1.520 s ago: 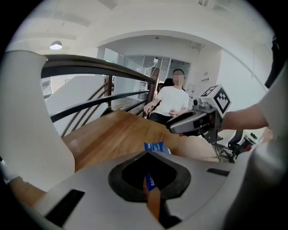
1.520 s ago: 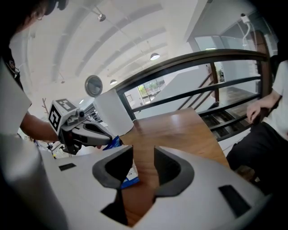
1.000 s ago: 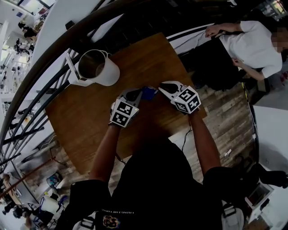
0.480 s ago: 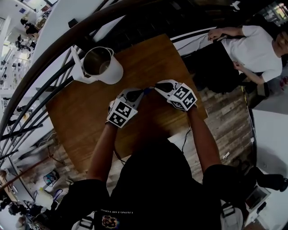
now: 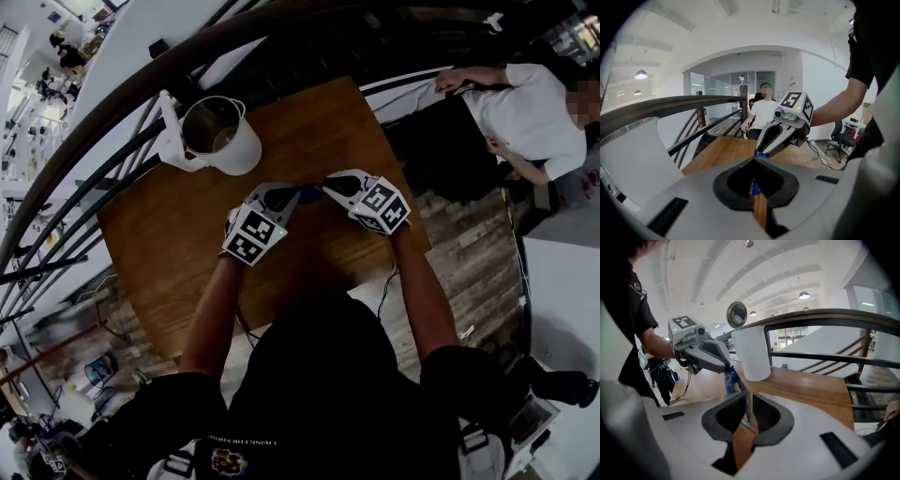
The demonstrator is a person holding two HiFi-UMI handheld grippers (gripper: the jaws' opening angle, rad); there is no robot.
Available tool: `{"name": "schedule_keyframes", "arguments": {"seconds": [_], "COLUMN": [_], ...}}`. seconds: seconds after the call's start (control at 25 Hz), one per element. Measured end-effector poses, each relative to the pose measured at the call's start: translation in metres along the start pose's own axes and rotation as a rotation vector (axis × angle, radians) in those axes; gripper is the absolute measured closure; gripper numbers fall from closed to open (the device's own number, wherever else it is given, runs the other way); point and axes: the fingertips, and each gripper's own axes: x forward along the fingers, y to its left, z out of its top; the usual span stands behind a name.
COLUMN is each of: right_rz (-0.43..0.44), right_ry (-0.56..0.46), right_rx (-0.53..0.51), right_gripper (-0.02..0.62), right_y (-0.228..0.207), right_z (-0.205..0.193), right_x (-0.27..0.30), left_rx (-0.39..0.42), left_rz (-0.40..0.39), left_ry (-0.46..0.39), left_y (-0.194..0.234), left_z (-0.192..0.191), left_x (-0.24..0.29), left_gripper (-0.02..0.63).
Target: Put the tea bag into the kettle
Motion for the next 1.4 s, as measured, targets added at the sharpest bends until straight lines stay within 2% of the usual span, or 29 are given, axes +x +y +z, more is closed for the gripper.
{"name": "schedule_keyframes", "arguments": {"seconds": [0.48,1.4], "right_rz": [0.023,0.195], "right_ry": [-0.029,-0.027], "right_rx": [-0.041,-0.014], "right_gripper": [0.54,0.53], "right_y": [0.026,0.056], "right_z": [0.007,0.009], "right_x": [-0.017,-0.017], "left_rx": [-0.007,0.027], "left_rz": [0.042,0.024], "left_ry": [-0.024,-0.029], "left_y": [-0.003,-0.011], "left_z": [0.007,0.004], "left_x": [-0.01,-0.009], "left_gripper": [0.603,0.603]}}
